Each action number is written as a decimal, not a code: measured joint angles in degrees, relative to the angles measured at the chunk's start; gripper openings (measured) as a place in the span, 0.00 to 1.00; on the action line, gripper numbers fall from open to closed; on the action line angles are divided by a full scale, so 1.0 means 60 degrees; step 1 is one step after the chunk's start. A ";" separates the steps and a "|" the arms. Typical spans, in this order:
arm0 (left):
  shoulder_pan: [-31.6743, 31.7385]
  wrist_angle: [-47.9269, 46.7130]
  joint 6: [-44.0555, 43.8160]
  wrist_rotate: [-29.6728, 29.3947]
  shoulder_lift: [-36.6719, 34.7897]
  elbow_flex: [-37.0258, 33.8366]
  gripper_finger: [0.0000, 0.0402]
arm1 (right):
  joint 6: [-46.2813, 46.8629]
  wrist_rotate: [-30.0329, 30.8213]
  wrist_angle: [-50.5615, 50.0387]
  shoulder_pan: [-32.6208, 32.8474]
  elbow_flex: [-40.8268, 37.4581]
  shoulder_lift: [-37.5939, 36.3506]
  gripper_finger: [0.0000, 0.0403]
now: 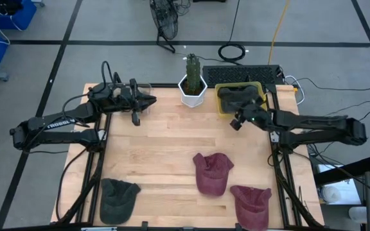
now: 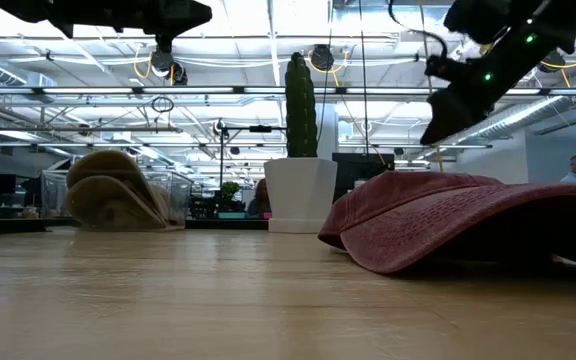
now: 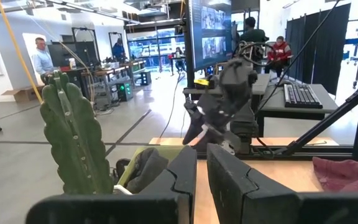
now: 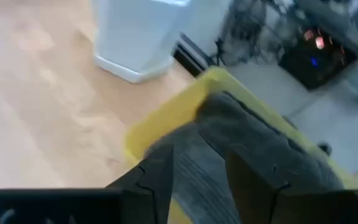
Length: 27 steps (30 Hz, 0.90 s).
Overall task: Pick & Place hat
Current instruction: Put the right black cap into the yellow bin
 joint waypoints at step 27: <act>0.0001 0.0007 0.0218 0.0000 -0.0002 0.0000 0.12 | 0.0474 -0.2619 0.1221 -0.4447 0.0022 0.3382 0.01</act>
